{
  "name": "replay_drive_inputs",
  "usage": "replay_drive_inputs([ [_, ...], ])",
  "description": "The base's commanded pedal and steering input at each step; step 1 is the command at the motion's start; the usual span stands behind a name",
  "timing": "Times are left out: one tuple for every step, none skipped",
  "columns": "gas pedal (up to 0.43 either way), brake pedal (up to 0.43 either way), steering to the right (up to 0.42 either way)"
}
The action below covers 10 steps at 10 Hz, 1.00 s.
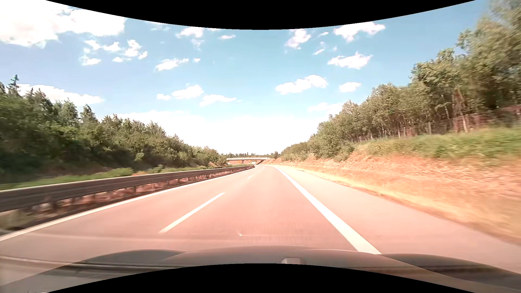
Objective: Follow the waypoints while adhering to traffic rules and regulations
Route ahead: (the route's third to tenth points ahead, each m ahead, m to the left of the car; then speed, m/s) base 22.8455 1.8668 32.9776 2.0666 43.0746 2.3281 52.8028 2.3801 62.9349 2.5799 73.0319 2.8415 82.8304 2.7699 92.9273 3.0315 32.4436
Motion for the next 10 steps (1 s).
replay_drive_inputs([
  [0.22,0.0,-0.003],
  [0.22,0.0,-0.002],
  [0.22,0.0,-0.002],
  [0.22,0.0,-0.002],
  [0.22,0.0,-0.002],
  [0.22,0.0,-0.002],
  [0.22,0.0,-0.002],
  [0.22,0.0,-0.002],
  [0.22,0.0,-0.002],
  [0.22,0.0,-0.003],
])
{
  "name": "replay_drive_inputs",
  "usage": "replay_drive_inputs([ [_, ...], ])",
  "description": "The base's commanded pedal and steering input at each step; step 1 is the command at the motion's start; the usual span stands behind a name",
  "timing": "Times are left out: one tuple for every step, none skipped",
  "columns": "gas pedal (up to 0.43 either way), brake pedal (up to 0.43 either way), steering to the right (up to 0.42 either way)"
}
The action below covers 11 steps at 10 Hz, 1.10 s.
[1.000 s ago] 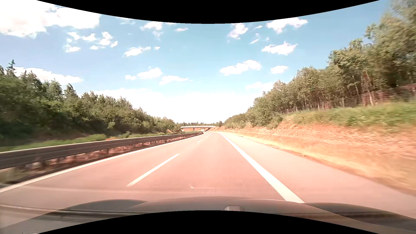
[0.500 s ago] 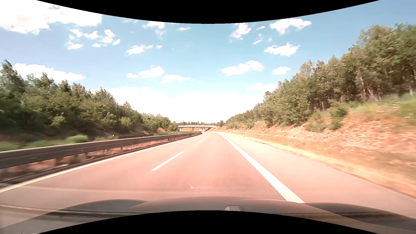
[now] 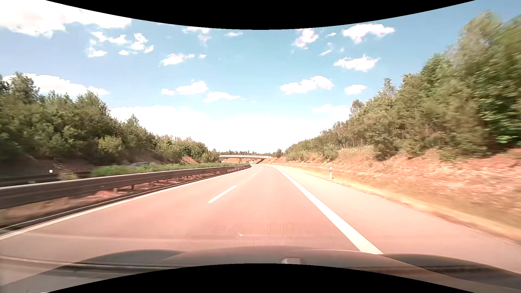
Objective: Follow the waypoints while adhering to traffic rules and regulations
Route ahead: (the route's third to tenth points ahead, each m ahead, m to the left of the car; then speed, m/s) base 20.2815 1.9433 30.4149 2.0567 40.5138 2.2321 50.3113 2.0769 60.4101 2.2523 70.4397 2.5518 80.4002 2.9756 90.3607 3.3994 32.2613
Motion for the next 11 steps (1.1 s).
replay_drive_inputs([
  [0.22,0.0,-0.002],
  [0.22,0.0,-0.002],
  [0.22,0.0,-0.002],
  [0.209,0.0,-0.002],
  [0.197,0.0,-0.002],
  [0.197,0.0,-0.002],
  [0.189,0.0,-0.002],
  [0.189,0.0,-0.002],
  [0.189,0.0,-0.002],
  [0.177,0.0,-0.002],
  [0.169,0.0,-0.002],
])
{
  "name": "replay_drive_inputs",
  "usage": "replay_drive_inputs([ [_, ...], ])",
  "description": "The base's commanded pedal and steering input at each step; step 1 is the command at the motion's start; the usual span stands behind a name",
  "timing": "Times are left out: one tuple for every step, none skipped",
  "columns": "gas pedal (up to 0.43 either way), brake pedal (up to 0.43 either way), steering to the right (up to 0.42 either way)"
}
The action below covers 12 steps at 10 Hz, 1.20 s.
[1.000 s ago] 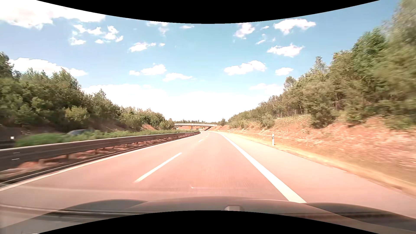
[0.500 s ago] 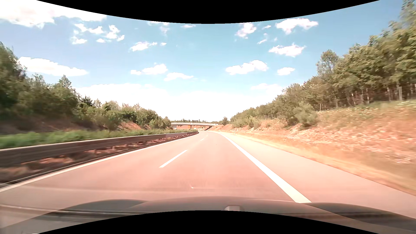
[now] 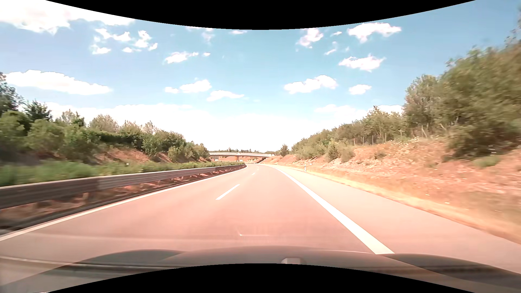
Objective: Follow the waypoints while adhering to traffic rules and regulations
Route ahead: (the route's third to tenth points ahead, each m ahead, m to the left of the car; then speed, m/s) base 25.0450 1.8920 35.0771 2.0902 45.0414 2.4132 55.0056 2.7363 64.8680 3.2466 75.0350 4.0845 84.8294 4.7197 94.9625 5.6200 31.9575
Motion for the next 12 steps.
replay_drive_inputs([
  [0.169,0.0,-0.003],
  [0.169,0.0,-0.003],
  [0.169,0.0,-0.004],
  [0.169,0.0,-0.004],
  [0.169,0.0,-0.004],
  [0.169,0.0,-0.005],
  [0.169,0.0,-0.005],
  [0.169,0.0,-0.006],
  [0.169,0.0,-0.006],
  [0.169,0.0,-0.006],
  [0.169,0.0,-0.006],
  [0.169,0.0,-0.007],
])
